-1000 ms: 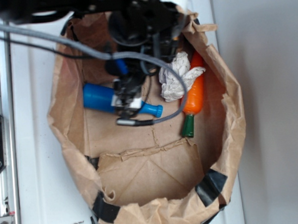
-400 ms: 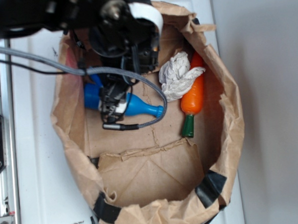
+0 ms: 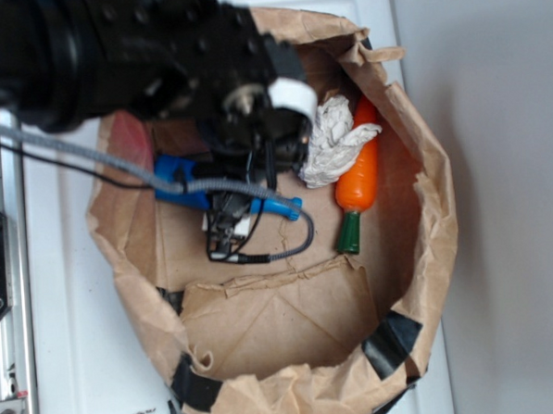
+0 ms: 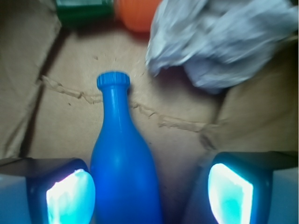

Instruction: Grab the blue bottle.

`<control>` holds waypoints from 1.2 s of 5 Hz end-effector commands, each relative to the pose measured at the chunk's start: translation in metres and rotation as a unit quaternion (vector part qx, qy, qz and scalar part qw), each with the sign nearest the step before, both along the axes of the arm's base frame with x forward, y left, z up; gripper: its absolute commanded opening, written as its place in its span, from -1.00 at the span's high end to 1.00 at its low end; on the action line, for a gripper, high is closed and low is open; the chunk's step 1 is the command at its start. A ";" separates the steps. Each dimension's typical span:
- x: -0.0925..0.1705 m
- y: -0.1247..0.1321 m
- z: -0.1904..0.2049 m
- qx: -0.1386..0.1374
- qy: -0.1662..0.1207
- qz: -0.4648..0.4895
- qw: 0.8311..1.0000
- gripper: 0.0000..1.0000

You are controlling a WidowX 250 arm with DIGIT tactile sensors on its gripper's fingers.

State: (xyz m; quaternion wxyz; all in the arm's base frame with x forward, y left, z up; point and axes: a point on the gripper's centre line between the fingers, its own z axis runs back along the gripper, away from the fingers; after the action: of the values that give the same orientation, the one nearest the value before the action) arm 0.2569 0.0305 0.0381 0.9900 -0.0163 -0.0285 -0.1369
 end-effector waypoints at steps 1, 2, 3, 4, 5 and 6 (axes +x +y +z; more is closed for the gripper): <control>0.008 -0.006 -0.021 0.040 -0.014 0.003 0.999 -1.00; 0.011 -0.002 -0.024 0.045 -0.017 0.024 0.999 1.00; 0.013 -0.001 -0.011 0.037 -0.023 0.027 0.999 1.00; 0.010 0.001 0.025 0.008 -0.030 0.034 0.999 1.00; 0.004 0.002 0.058 -0.004 -0.037 0.045 0.998 1.00; -0.005 0.002 0.097 -0.015 -0.041 0.045 0.998 1.00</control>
State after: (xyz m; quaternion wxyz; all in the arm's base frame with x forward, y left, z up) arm 0.2452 0.0278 0.1222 0.9942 -0.0340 -0.0416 -0.0933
